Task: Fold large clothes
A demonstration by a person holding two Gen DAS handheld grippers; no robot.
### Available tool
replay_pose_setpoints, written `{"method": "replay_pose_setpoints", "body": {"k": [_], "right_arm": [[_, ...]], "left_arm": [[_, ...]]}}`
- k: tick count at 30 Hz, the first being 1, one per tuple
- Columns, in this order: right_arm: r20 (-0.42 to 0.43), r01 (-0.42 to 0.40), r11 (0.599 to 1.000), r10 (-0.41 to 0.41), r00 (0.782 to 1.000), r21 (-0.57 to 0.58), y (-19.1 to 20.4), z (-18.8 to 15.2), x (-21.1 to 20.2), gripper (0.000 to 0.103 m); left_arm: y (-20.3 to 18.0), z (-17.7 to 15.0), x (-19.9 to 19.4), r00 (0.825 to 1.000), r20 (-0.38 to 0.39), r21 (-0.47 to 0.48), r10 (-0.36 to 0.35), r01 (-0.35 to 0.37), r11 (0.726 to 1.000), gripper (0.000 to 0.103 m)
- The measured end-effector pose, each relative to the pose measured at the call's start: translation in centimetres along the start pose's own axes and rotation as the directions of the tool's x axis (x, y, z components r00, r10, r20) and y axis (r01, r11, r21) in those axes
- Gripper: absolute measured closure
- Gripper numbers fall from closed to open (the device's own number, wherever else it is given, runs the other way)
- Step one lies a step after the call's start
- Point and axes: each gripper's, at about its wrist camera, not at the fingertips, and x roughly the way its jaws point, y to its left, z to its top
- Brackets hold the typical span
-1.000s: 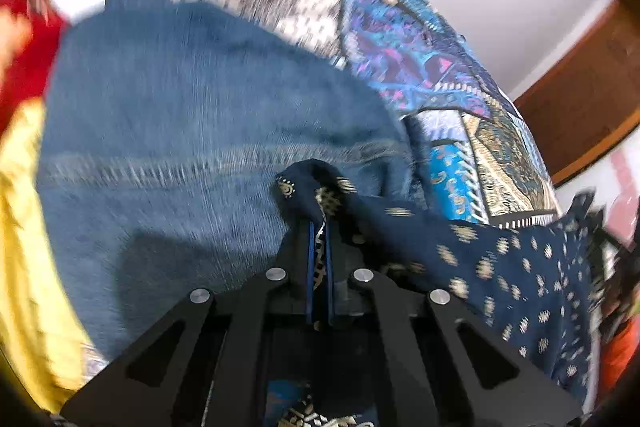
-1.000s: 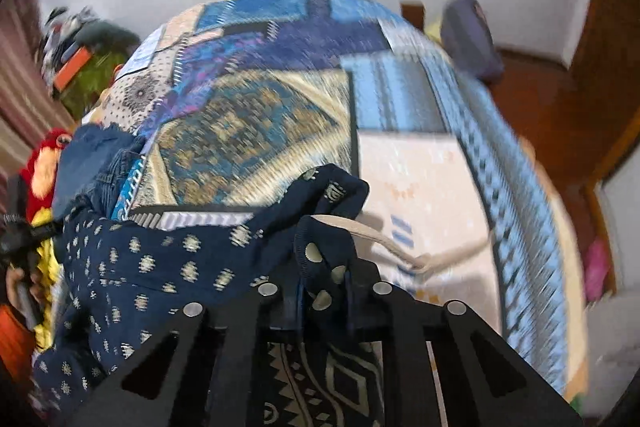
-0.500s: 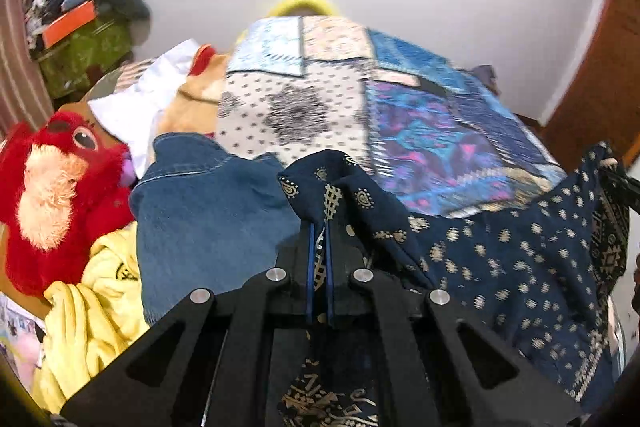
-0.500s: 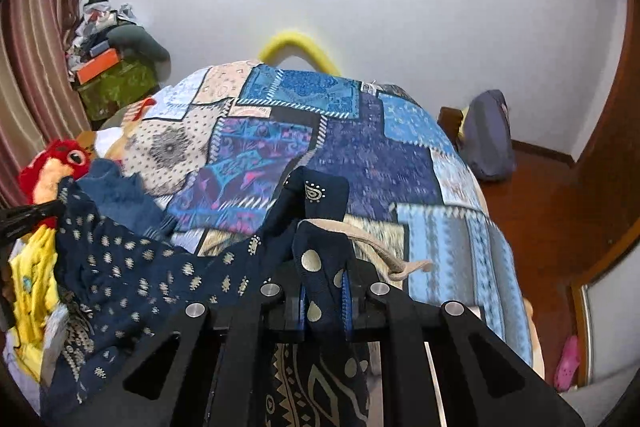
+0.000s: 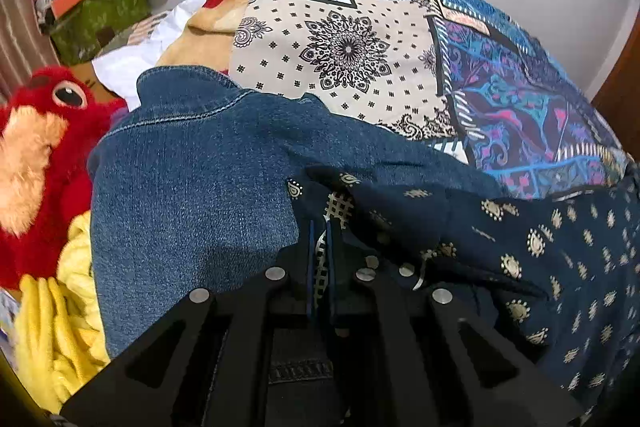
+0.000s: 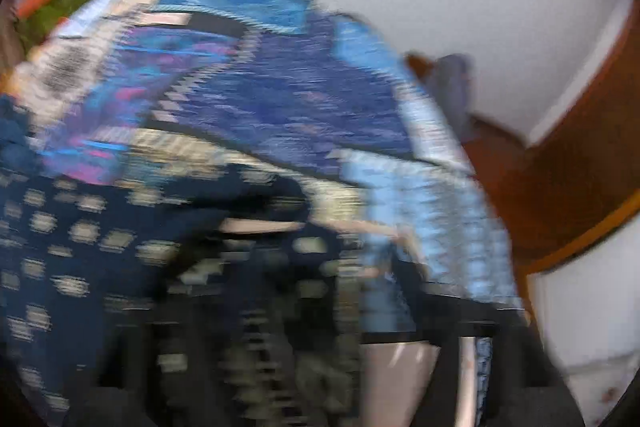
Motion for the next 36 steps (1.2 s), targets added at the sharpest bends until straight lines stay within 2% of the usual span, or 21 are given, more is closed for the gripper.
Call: {"method": "replay_pose_setpoints", "body": {"k": [3, 9, 11, 14, 15, 22, 26, 29, 33, 36], "right_arm": [[-0.026, -0.061, 0.998, 0.062, 0.998, 0.028, -1.4, -0.5, -0.5, 0.015], [0.044, -0.113, 0.993, 0.111, 0.993, 0.047, -2.5, -2.1, -5.9, 0.015], [0.061, -0.160, 0.986, 0.156, 0.986, 0.054, -2.5, -2.9, -8.7, 0.015], [0.078, -0.209, 0.977, 0.205, 0.976, 0.049, -2.1, -4.1, -12.7, 0.015], [0.079, -0.214, 0.976, 0.211, 0.974, 0.040, -1.9, -4.4, -13.9, 0.015], [0.124, -0.224, 0.974, 0.225, 0.966, -0.023, -1.0, -9.1, -23.5, 0.015], [0.135, -0.264, 0.964, 0.264, 0.955, -0.019, -0.6, -12.8, -27.0, 0.015], [0.124, -0.284, 0.959, 0.284, 0.951, -0.016, 0.0, -15.9, -28.7, 0.015], [0.081, -0.319, 0.947, 0.317, 0.945, 0.021, 0.2, -20.0, -29.1, 0.015], [0.031, -0.360, 0.927, 0.358, 0.933, 0.103, -0.4, -23.0, -28.6, 0.015]], "left_arm": [[-0.4, 0.0, -0.6, 1.000, -0.013, 0.044, 0.015, -0.015, 0.999, 0.098], [-1.0, -1.4, -4.7, 1.000, -0.001, 0.066, -0.015, 0.015, 0.998, 0.094], [-1.3, -2.1, -6.7, 0.999, 0.014, 0.071, -0.032, 0.031, 0.997, 0.083], [-1.8, -3.7, -10.5, 0.998, 0.048, 0.105, -0.035, 0.029, 0.994, 0.074], [-1.9, -4.1, -11.5, 0.998, 0.058, 0.117, -0.034, 0.027, 0.993, 0.072], [-1.9, -8.3, -19.3, 0.992, 0.100, 0.166, -0.077, 0.059, 0.984, 0.044], [-1.1, -11.6, -22.4, 0.991, 0.096, 0.181, -0.091, 0.073, 0.981, 0.034], [-0.1, -14.4, -23.0, 0.992, 0.057, 0.154, -0.109, 0.100, 0.983, 0.033], [1.6, -18.3, -22.0, 0.990, -0.042, 0.095, -0.138, 0.141, 0.985, 0.033], [2.5, -22.1, -20.8, 0.982, -0.116, 0.058, -0.150, 0.158, 0.986, 0.033]]}}
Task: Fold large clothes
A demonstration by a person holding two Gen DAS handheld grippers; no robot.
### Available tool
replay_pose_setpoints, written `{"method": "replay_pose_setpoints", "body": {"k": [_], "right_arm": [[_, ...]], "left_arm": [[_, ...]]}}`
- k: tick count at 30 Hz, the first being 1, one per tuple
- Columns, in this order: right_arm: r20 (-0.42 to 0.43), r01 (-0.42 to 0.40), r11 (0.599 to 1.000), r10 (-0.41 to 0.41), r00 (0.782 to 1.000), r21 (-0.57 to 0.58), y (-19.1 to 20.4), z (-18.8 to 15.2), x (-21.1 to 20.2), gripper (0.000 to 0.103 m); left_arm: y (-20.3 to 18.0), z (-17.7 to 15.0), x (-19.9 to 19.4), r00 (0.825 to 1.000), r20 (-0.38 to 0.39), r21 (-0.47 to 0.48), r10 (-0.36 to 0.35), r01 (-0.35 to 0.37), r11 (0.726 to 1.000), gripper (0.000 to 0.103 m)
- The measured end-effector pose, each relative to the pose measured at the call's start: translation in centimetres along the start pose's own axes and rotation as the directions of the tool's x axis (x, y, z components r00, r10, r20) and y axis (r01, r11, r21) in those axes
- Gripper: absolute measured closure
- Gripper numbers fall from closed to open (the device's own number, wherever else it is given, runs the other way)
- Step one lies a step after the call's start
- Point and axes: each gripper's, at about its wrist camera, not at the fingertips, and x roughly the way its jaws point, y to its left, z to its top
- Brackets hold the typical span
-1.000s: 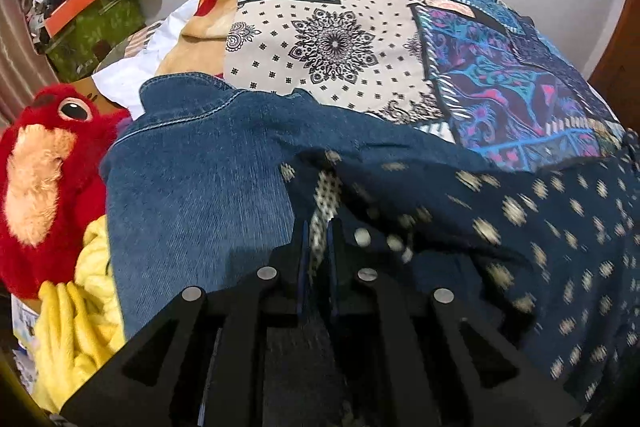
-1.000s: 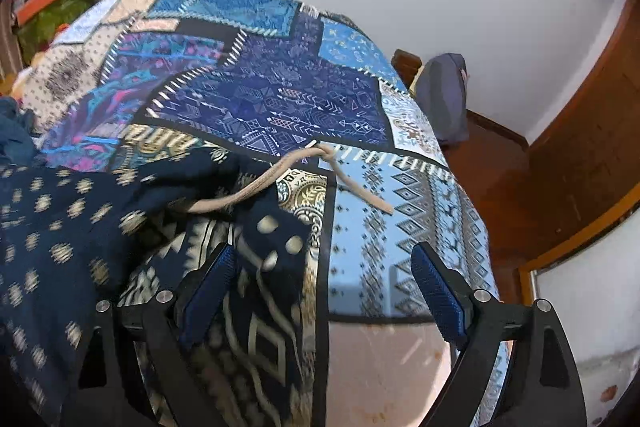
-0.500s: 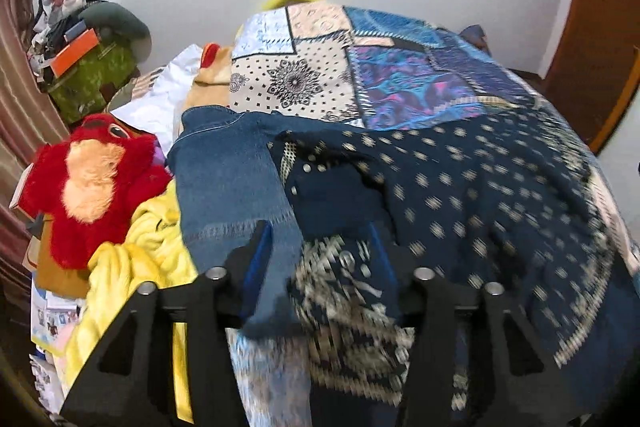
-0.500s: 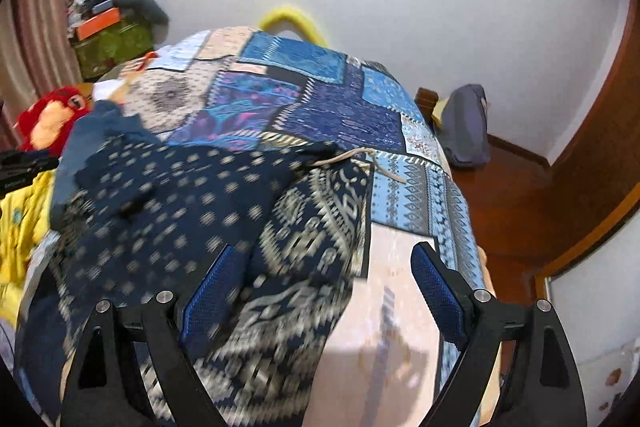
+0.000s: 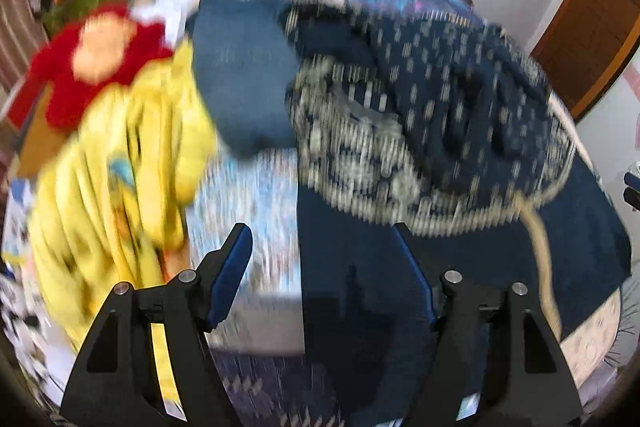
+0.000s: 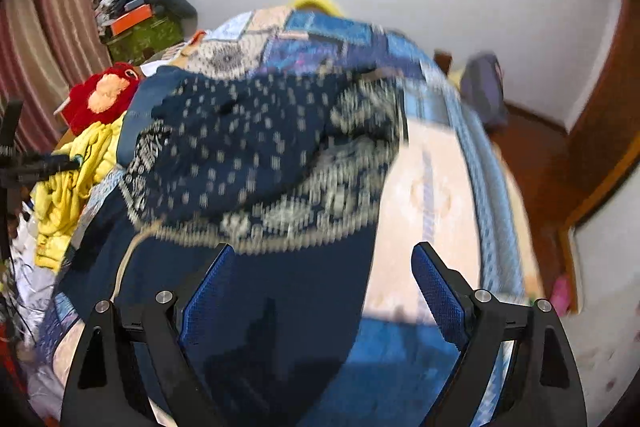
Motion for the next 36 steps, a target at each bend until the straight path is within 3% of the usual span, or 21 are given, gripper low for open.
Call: {"method": "replay_pose_setpoints", "body": {"k": [3, 6, 10, 12, 13, 14, 16, 18, 20, 23, 30, 36], "right_arm": [[-0.063, -0.065, 0.992, 0.072, 0.995, 0.104, -1.3, -2.9, 0.5, 0.015], [-0.091, -0.063, 0.990, 0.075, 0.993, 0.129, -1.2, -4.9, 0.6, 0.019], [-0.100, -0.113, 0.984, 0.127, 0.987, 0.141, -0.6, -6.8, 0.4, 0.030], [-0.086, -0.122, 0.983, 0.135, 0.987, 0.138, -0.1, -7.1, 0.2, 0.043], [-0.073, -0.133, 0.983, 0.143, 0.987, 0.128, 0.3, -7.1, 0.1, 0.056], [-0.067, -0.138, 0.983, 0.147, 0.987, 0.122, 0.5, -7.1, 0.0, 0.066], [-0.061, -0.139, 0.984, 0.146, 0.987, 0.111, 1.1, -6.8, 0.2, 0.079], [-0.059, -0.134, 0.986, 0.140, 0.988, 0.099, 1.4, -6.4, 0.2, 0.088], [-0.049, -0.140, 0.986, 0.145, 0.988, 0.096, 1.5, -5.5, 0.2, 0.094], [-0.016, -0.165, 0.980, 0.168, 0.986, 0.111, 0.9, -3.9, -0.2, 0.095], [0.084, -0.146, 0.987, 0.140, 0.987, 0.067, -0.3, 2.1, -1.0, 0.096], [0.172, -0.105, 0.994, 0.097, 0.980, 0.043, -1.2, 9.5, 0.4, 0.096]], "left_arm": [[0.8, -3.2, 1.4, 0.996, -0.074, -0.045, -0.043, 0.040, 0.998, 0.033], [1.0, -5.9, 2.3, 0.986, -0.129, -0.090, -0.104, 0.092, 0.992, 0.033], [0.7, -8.5, 3.5, 0.968, -0.180, -0.148, -0.173, 0.147, 0.978, 0.033], [0.4, -9.3, 3.7, 0.964, -0.169, -0.154, -0.206, 0.181, 0.971, 0.033], [0.2, -9.5, 3.6, 0.965, -0.156, -0.148, -0.210, 0.187, 0.971, 0.041], [-0.1, -9.5, 3.5, 0.962, -0.146, -0.144, -0.232, 0.211, 0.967, 0.059], [-0.6, -9.3, 3.2, 0.946, -0.149, -0.149, -0.289, 0.268, 0.952, 0.082], [-1.6, -8.8, 2.8, 0.953, -0.143, -0.102, -0.268, 0.255, 0.962, 0.089], [-2.7, -7.9, 1.8, 0.966, -0.119, -0.042, -0.229, 0.226, 0.973, 0.091], [-3.6, -5.6, -0.5, 0.970, -0.041, -0.012, -0.240, 0.239, 0.971, 0.091], [-3.5, 2.6, -5.9, 0.942, 0.173, 0.042, -0.287, 0.284, 0.958, 0.092], [-2.8, 10.4, -6.9, 0.932, 0.307, 0.035, -0.195, 0.193, 0.981, 0.092]]}}
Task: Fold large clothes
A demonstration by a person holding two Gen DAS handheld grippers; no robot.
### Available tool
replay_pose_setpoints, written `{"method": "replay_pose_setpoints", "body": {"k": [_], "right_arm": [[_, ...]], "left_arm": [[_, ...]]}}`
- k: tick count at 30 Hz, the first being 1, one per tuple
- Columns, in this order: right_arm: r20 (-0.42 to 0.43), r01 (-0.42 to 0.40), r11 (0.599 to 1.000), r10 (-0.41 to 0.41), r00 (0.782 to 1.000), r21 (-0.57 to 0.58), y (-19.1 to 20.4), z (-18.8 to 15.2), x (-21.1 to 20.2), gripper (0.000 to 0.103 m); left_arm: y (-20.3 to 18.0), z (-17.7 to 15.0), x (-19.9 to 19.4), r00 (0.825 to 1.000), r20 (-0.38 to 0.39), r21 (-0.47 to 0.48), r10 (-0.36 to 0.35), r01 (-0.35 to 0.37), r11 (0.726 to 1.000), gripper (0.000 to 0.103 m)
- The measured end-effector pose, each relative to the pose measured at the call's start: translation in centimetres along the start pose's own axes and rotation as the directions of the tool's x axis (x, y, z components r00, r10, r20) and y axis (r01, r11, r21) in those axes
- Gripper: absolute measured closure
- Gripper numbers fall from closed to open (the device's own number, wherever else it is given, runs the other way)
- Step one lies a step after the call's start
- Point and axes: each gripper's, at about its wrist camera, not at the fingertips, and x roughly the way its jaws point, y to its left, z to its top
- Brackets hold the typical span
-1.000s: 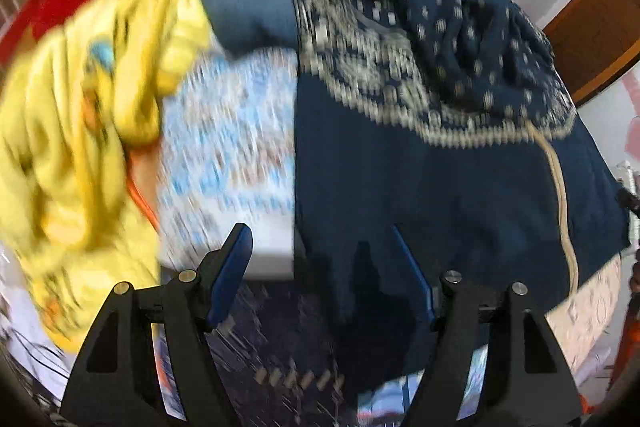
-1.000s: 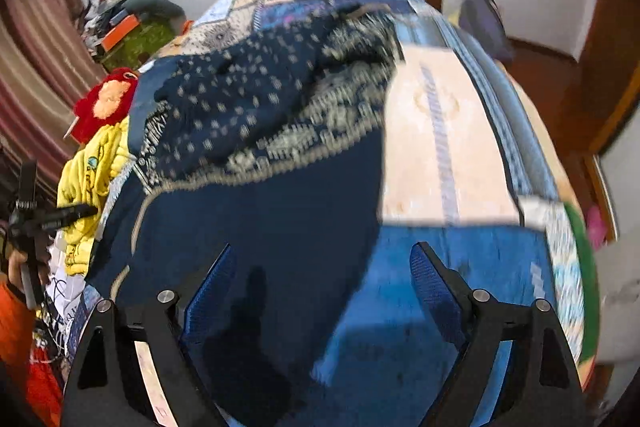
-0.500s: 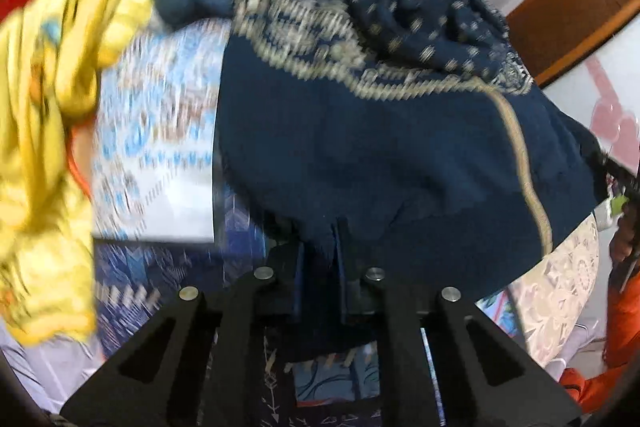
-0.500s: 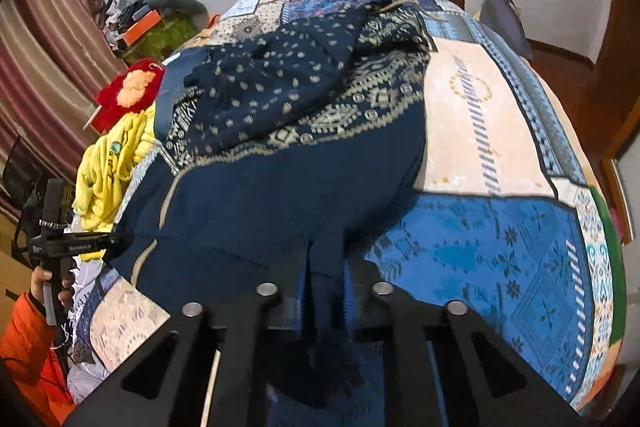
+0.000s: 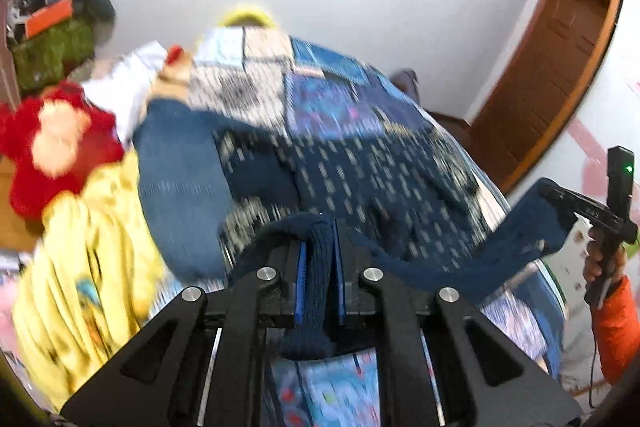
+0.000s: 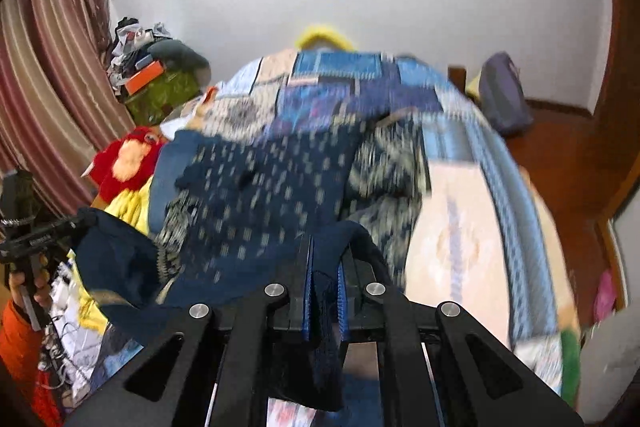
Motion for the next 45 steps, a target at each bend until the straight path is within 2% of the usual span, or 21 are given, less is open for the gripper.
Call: {"method": "replay_pose_setpoints", "body": {"k": [4, 8, 10, 13, 16, 20, 21, 22, 23, 24, 26, 29, 36, 38, 41, 45], "right_arm": [[0.037, 0.056, 0.998, -0.055, 0.998, -0.020, -0.3, 4.9, 3.7, 0.096], [0.014, 0.103, 0.995, -0.103, 0.995, 0.014, -1.8, 8.4, 9.3, 0.096], [-0.022, 0.133, 0.991, -0.133, 0.991, 0.020, -2.6, 9.6, 13.1, 0.096], [-0.071, 0.166, 0.986, -0.163, 0.984, 0.027, -3.8, 10.3, 17.7, 0.096], [-0.121, 0.191, 0.981, -0.184, 0.975, 0.043, -5.4, 10.0, 22.2, 0.096], [-0.138, 0.219, 0.976, -0.215, 0.967, 0.018, -7.0, 9.3, 24.6, 0.096], [-0.133, 0.246, 0.969, -0.243, 0.961, 0.006, -7.2, 9.3, 24.6, 0.096], [-0.107, 0.355, 0.934, -0.356, 0.928, -0.032, -7.6, 9.5, 24.3, 0.096], [-0.086, 0.409, 0.911, -0.412, 0.907, -0.056, -8.0, 9.7, 23.9, 0.096], [-0.074, 0.433, 0.899, -0.437, 0.896, -0.067, -8.6, 9.9, 23.4, 0.096], [-0.086, 0.401, 0.915, -0.404, 0.911, -0.049, -10.1, 10.3, 21.8, 0.096], [-0.058, 0.346, 0.938, -0.346, 0.936, -0.017, -10.6, 10.5, 19.0, 0.096], [-0.043, 0.200, 0.979, -0.202, 0.978, -0.046, -6.5, 9.2, 14.4, 0.095], [-0.048, 0.150, 0.987, -0.153, 0.987, -0.065, -4.7, 8.5, 13.8, 0.095], [-0.069, 0.091, 0.991, -0.098, 0.993, -0.099, -1.9, 7.3, 13.6, 0.095], [-0.117, 0.035, 0.989, -0.052, 0.992, -0.146, 0.9, 6.0, 14.6, 0.095]], "left_arm": [[1.7, 3.2, 3.4, 0.996, 0.044, -0.037, 0.073, -0.071, 0.997, 0.092], [4.6, 5.5, 8.4, 0.995, 0.024, -0.133, 0.096, -0.092, 0.987, 0.092], [5.6, 6.2, 11.4, 0.991, 0.001, -0.139, 0.137, -0.136, 0.981, 0.092], [7.0, 6.7, 16.3, 0.981, -0.052, -0.136, 0.189, -0.194, 0.972, 0.092], [8.4, 5.9, 19.9, 0.971, -0.115, -0.142, 0.211, -0.226, 0.964, 0.092], [8.9, 4.7, 22.9, 0.955, -0.169, -0.091, 0.244, -0.262, 0.961, 0.092], [8.8, 4.7, 23.0, 0.952, -0.170, -0.075, 0.254, -0.270, 0.960, 0.092], [8.6, 4.6, 23.0, 0.951, -0.169, -0.060, 0.259, -0.272, 0.960, 0.091], [8.4, 4.7, 22.8, 0.950, -0.171, -0.042, 0.263, -0.274, 0.961, 0.091], [8.1, 4.9, 22.5, 0.949, -0.172, -0.032, 0.263, -0.272, 0.962, 0.091], [7.6, 5.5, 21.5, 0.948, -0.172, -0.008, 0.270, -0.275, 0.961, 0.089], [6.4, 6.7, 19.1, 0.953, -0.147, 0.033, 0.264, -0.262, 0.965, 0.082], [4.1, 7.3, 14.7, 0.972, -0.109, 0.038, 0.208, -0.205, 0.978, 0.074], [3.6, 7.1, 14.0, 0.976, -0.108, 0.027, 0.189, -0.187, 0.982, 0.060], [2.8, 6.5, 12.8, 0.975, -0.064, 0.038, 0.212, -0.210, 0.977, 0.037], [1.9, 5.5, 12.8, 0.971, -0.061, 0.087, 0.230, -0.224, 0.971, 0.031]]}}
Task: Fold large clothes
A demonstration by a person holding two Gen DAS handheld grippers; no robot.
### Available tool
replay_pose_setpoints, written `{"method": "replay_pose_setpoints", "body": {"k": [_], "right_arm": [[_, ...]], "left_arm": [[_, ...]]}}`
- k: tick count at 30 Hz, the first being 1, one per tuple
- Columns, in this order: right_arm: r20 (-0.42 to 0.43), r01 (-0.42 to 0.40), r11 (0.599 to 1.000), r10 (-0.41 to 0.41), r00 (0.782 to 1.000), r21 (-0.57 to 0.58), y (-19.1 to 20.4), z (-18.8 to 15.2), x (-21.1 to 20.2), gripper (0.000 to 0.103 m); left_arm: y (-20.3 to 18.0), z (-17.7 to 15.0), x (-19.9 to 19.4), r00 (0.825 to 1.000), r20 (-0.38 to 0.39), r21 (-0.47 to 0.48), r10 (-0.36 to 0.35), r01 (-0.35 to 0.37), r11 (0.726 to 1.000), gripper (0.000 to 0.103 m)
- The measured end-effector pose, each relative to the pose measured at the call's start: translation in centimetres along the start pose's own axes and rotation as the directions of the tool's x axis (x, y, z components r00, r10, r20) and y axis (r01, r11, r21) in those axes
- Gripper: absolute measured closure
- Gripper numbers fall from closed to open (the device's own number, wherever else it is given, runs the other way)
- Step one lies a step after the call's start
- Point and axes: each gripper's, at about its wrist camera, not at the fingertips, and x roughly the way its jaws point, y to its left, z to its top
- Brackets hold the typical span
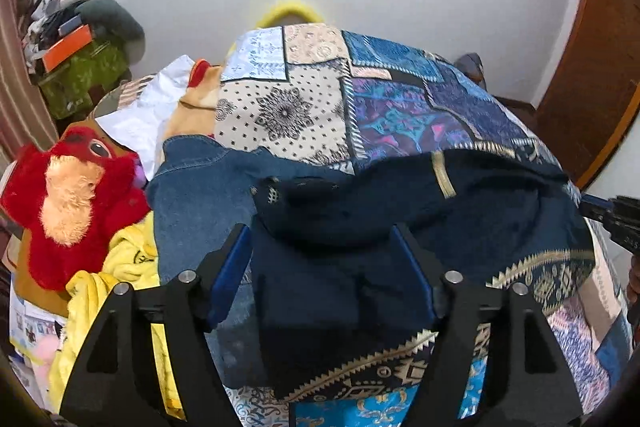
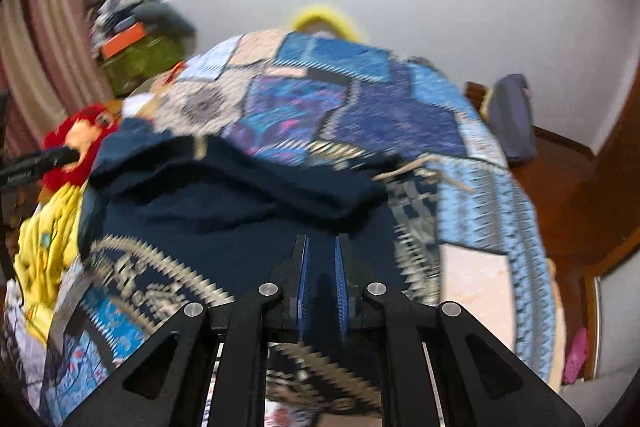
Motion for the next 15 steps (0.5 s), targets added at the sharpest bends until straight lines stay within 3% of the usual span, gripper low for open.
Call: {"method": "replay_pose_setpoints", "body": {"k": [5, 8, 15], "right_arm": [[-0.048, -0.013, 1.000, 0.012, 0.999, -0.026, 1.9, -0.1, 3.4, 0.095], [-0.077, -0.020, 1.000, 0.018, 0.997, -0.021, 2.0, 0.6, 5.7, 0.095], [-0.074, 0.087, 0.995, -0.084, 0.994, 0.038, -0.8, 4.4, 10.1, 0.095]], "left_arm": [[-1.8, -2.3, 4.0, 0.995, -0.095, 0.069, -0.010, 0.017, 0.997, 0.030], [-2.3, -2.8, 7.4, 0.989, -0.145, 0.056, -0.004, 0.012, 0.998, 0.030], [-1.7, 0.9, 12.2, 0.993, -0.118, -0.007, -0.006, 0.005, 1.000, 0.030]]}}
